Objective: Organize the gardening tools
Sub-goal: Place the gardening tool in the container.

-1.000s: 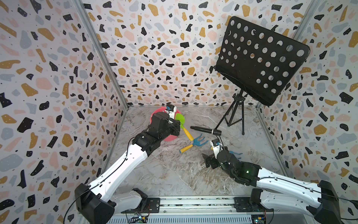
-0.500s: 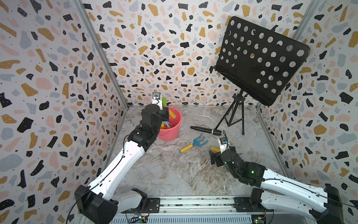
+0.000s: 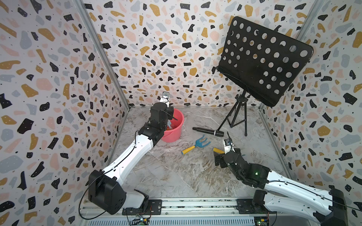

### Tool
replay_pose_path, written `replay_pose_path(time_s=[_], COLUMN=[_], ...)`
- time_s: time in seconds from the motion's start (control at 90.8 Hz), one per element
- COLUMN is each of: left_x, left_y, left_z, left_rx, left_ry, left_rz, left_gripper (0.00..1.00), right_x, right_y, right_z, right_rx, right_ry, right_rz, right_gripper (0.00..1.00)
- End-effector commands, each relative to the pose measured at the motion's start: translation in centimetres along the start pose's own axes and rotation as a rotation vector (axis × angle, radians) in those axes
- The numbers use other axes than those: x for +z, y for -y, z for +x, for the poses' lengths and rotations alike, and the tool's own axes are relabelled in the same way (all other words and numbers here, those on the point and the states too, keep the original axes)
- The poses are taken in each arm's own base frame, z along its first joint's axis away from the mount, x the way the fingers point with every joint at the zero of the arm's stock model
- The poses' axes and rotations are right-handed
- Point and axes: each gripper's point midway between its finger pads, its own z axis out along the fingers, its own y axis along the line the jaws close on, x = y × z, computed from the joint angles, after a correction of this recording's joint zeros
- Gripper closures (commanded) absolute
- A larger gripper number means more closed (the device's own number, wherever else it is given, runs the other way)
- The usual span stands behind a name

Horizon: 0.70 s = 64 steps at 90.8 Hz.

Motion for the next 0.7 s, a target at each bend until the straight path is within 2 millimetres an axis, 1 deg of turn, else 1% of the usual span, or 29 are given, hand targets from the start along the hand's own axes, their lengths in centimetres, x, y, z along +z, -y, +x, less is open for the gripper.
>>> replay_pose_path(time_s=[0.0,0.275,0.694], left_x=[-0.2,1.9,3.7], left_y=[-0.9,1.1,3.5], left_z=[-3.6,-0.3,4.9], left_rx=[-0.020,0.031,0.074], left_ry=[0.104,0.025,-0.093], left_rz=[-0.023,0.017,0.082], left_gripper=[1.00,1.00,1.00], right_x=[-0.6,-0.8,-0.8], right_y=[0.8,1.3,1.6], right_z=[-1.2,-1.4,-1.2], right_rx=[0.019,0.019,0.016], right_ry=[0.025,0.036,0.030], right_rz=[0.036,0.056,0.071], right_gripper=[0.00,0.00,0.00])
